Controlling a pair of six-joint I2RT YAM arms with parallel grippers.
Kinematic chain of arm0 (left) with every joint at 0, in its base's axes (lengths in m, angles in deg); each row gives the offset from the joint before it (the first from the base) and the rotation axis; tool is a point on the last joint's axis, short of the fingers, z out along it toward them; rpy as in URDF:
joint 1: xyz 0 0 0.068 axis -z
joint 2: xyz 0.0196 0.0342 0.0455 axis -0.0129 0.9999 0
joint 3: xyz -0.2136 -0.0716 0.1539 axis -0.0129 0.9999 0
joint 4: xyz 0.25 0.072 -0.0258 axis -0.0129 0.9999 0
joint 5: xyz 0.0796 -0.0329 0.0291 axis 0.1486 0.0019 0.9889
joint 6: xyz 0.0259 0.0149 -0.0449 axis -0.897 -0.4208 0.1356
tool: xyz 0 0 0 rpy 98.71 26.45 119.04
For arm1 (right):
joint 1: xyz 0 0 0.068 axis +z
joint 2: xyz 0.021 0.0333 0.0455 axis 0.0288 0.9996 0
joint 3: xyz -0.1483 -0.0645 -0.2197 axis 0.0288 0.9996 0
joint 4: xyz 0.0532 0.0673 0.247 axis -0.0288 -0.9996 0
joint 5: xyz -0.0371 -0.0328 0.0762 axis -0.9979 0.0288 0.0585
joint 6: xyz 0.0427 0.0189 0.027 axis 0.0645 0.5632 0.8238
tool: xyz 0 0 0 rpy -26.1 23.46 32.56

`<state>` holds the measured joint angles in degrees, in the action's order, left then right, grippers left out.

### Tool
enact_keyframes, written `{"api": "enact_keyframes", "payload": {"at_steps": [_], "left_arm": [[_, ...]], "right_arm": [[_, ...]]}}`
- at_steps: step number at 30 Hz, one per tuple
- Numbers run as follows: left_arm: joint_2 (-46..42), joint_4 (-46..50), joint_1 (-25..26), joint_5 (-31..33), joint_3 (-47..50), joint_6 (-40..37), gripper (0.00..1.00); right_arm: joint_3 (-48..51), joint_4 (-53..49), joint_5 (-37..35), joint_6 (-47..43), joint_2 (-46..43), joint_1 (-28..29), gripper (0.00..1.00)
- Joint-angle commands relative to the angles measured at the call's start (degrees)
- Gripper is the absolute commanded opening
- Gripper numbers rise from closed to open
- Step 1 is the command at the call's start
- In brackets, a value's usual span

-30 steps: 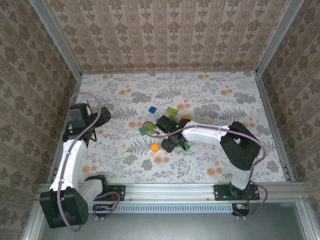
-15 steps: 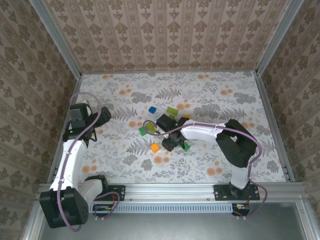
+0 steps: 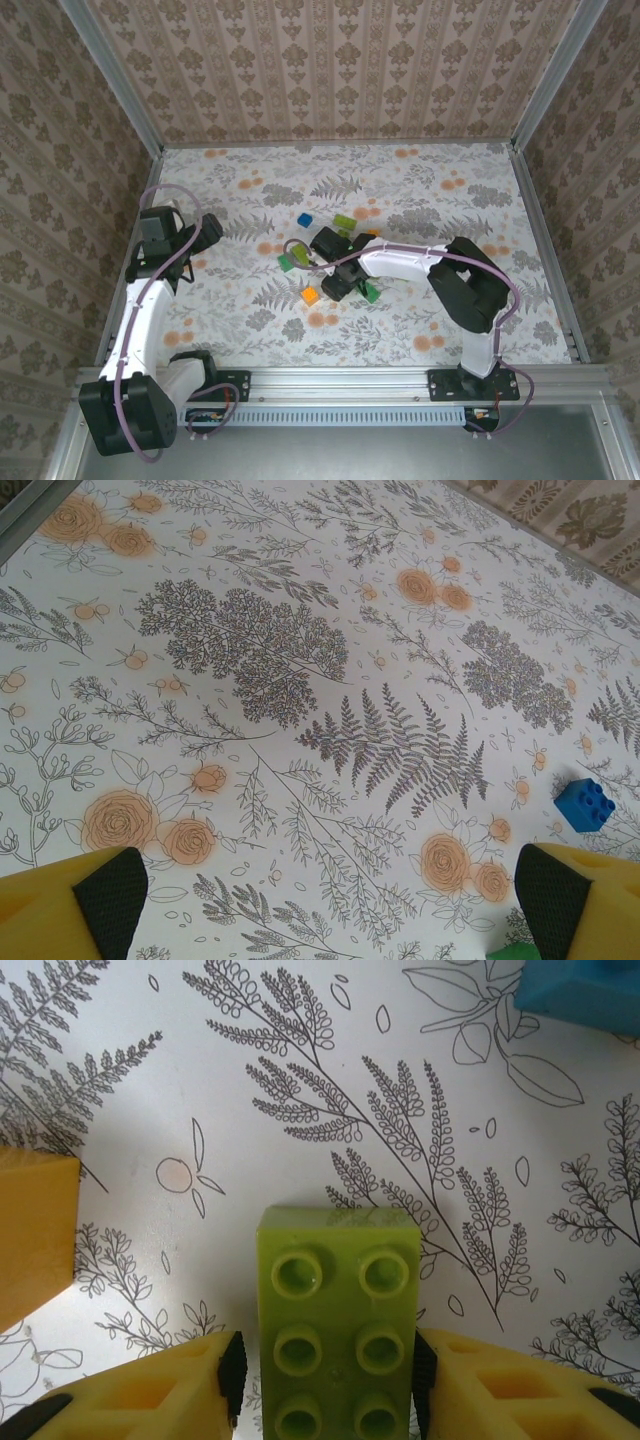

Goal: Assemble a carrot with lego

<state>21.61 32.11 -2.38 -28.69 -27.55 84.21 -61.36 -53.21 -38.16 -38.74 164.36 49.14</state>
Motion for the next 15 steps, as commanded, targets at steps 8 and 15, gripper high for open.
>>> {"api": "enact_keyframes", "payload": {"at_steps": [8,15], "left_arm": [[-0.05,-0.76,-0.59,-0.88,-0.44,0.51,0.97],[-0.28,-0.80,-0.62,-0.93,-0.26,0.46,0.97]], "right_arm": [[-1.21,-0.22,1.35,-0.30,1.18,-0.46,0.39],[-0.63,-1.71,0.74,1.54,-3.02,-0.47,0.35]]}}
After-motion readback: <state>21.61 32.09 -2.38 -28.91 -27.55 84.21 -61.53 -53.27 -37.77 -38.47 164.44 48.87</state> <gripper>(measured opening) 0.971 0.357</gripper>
